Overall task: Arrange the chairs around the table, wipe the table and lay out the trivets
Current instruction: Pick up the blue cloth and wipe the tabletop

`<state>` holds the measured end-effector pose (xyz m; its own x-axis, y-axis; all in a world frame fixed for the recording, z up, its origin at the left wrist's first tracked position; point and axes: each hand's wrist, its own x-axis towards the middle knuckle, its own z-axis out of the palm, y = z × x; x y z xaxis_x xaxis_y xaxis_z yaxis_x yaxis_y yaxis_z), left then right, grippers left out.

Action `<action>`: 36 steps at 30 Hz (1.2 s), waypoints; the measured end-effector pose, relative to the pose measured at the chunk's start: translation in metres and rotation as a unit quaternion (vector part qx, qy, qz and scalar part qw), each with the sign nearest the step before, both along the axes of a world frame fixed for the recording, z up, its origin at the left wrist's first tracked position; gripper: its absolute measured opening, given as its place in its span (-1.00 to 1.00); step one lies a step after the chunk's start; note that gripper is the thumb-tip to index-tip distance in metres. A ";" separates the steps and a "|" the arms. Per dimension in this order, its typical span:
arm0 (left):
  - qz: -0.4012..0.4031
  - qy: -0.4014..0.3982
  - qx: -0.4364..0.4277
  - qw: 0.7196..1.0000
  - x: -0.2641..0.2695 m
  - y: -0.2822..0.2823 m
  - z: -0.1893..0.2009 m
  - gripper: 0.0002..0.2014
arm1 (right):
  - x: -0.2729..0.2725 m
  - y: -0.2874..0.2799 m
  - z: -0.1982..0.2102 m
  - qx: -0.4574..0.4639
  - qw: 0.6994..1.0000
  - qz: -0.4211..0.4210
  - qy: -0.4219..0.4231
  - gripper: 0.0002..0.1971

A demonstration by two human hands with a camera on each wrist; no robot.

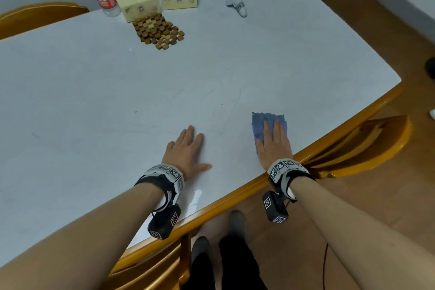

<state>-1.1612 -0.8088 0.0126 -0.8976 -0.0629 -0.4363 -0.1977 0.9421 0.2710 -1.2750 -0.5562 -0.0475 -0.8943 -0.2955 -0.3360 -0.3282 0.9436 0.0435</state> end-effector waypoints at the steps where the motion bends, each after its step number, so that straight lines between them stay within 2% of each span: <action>1: -0.001 0.005 -0.002 1.000 -0.009 0.000 -0.001 -0.07 | -0.010 0.003 0.000 -0.025 1.000 -0.016 0.002 -0.34; 4: 0.011 0.017 -0.004 1.000 -0.040 0.000 -0.001 -0.12 | -0.046 0.012 0.004 -0.082 0.995 -0.052 0.004 -0.34; 8: 0.054 0.034 -0.002 0.998 -0.089 -0.007 -0.003 -0.20 | -0.111 0.020 0.003 -0.106 0.993 -0.055 0.010 -0.34; 13: 0.100 0.045 -0.003 0.994 -0.148 -0.014 0.005 -0.10 | -0.199 0.025 -0.008 -0.105 0.994 -0.003 -0.013 -0.25; 15: 0.115 0.050 -0.011 0.992 -0.166 -0.018 0.007 -0.12 | -0.227 0.018 -0.007 -0.101 0.995 0.016 -0.014 -0.22; 21: 0.170 0.026 -0.013 0.985 -0.191 -0.034 0.000 -0.10 | -0.284 -0.029 -0.002 -0.118 0.990 0.080 0.000 -0.29; 26: 0.199 0.022 -0.014 0.980 -0.192 -0.047 -0.009 -0.19 | -0.296 -0.080 -0.006 -0.121 0.982 0.143 -0.003 -0.28; 29: 0.198 0.039 -0.012 0.979 -0.185 -0.056 -0.010 -0.15 | -0.289 -0.100 -0.007 -0.113 0.968 0.226 -0.005 -0.24; 36: 0.214 0.072 -0.006 0.974 -0.147 -0.063 -0.009 -0.21 | -0.270 -0.097 -0.002 -0.070 0.918 0.389 0.008 -0.32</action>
